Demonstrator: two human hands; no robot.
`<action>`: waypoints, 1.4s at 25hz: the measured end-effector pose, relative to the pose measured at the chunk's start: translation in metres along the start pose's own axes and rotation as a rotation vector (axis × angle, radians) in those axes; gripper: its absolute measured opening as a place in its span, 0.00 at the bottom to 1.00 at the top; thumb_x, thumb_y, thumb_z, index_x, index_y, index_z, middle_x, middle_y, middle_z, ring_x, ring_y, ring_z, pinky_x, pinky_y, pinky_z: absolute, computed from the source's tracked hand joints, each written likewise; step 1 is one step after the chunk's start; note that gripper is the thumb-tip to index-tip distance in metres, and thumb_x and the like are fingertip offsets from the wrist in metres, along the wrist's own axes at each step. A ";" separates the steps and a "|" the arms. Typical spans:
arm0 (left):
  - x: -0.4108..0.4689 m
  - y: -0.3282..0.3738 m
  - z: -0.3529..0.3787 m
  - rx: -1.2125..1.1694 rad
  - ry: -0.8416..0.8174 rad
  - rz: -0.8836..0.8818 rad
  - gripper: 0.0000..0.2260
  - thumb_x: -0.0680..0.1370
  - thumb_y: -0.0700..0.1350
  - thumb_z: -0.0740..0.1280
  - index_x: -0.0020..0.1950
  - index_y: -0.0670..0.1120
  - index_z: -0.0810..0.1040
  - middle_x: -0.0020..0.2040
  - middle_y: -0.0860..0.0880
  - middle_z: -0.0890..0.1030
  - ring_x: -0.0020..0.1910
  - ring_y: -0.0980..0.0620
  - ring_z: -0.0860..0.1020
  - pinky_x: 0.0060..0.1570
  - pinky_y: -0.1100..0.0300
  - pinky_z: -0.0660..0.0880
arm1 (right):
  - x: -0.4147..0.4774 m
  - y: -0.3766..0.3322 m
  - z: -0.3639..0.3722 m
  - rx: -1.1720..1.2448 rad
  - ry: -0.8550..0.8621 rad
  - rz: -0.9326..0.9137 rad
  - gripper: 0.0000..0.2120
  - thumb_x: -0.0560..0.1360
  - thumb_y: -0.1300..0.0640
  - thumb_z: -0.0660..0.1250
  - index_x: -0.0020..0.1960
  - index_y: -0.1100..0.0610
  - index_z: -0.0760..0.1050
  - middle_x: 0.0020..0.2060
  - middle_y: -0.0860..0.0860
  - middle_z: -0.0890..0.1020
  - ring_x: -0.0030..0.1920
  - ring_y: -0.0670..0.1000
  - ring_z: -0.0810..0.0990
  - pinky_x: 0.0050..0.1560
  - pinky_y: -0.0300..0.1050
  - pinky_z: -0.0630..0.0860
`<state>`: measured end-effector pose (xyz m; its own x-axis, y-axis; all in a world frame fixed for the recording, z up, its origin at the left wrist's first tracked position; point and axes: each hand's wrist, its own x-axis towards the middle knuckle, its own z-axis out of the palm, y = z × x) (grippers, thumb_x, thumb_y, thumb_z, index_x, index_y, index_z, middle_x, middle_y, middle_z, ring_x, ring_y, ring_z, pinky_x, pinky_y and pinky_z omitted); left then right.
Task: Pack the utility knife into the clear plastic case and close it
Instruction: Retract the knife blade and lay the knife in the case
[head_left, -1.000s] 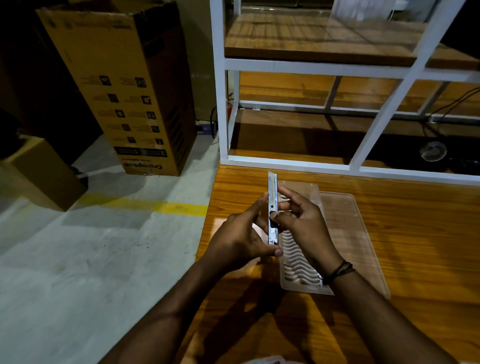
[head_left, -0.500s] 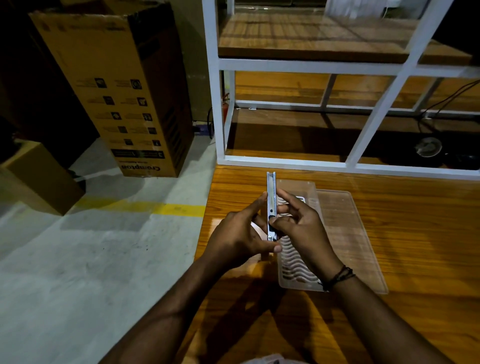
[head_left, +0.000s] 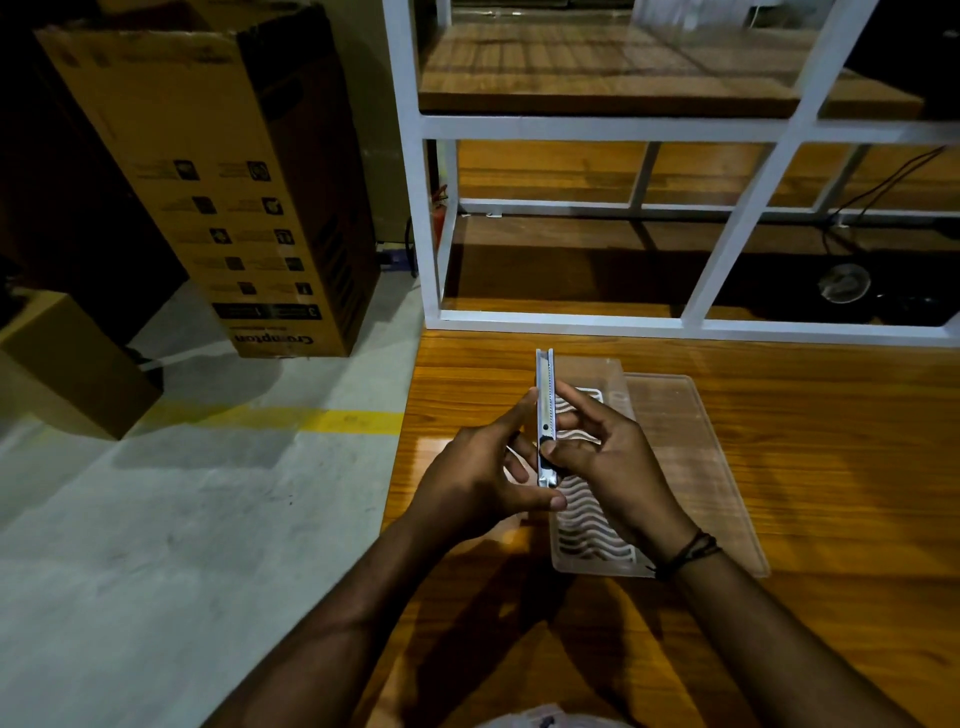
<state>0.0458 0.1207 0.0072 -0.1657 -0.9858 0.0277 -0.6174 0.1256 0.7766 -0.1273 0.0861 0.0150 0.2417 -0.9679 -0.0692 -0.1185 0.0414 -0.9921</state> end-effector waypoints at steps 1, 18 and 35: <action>0.000 -0.001 0.001 0.038 -0.006 0.013 0.53 0.67 0.56 0.82 0.83 0.59 0.53 0.53 0.56 0.83 0.46 0.58 0.81 0.46 0.52 0.82 | 0.000 0.002 -0.002 -0.007 0.014 0.004 0.33 0.73 0.70 0.71 0.74 0.48 0.71 0.52 0.60 0.81 0.44 0.57 0.86 0.50 0.56 0.84; 0.014 -0.011 0.017 0.278 -0.190 -0.054 0.45 0.71 0.56 0.79 0.83 0.54 0.59 0.77 0.50 0.70 0.64 0.50 0.76 0.59 0.56 0.77 | 0.005 0.034 -0.015 -0.756 0.008 0.005 0.31 0.70 0.66 0.68 0.72 0.52 0.72 0.56 0.55 0.84 0.56 0.54 0.82 0.49 0.33 0.69; 0.011 -0.014 0.020 0.232 -0.190 -0.085 0.45 0.71 0.57 0.78 0.82 0.58 0.59 0.74 0.51 0.73 0.61 0.52 0.78 0.57 0.54 0.79 | 0.024 0.049 -0.008 -0.984 -0.018 0.140 0.20 0.70 0.64 0.67 0.62 0.57 0.78 0.62 0.60 0.73 0.58 0.63 0.79 0.58 0.53 0.78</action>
<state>0.0373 0.1108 -0.0155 -0.2330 -0.9581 -0.1667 -0.7905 0.0868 0.6063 -0.1351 0.0624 -0.0341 0.1775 -0.9658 -0.1888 -0.8914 -0.0765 -0.4467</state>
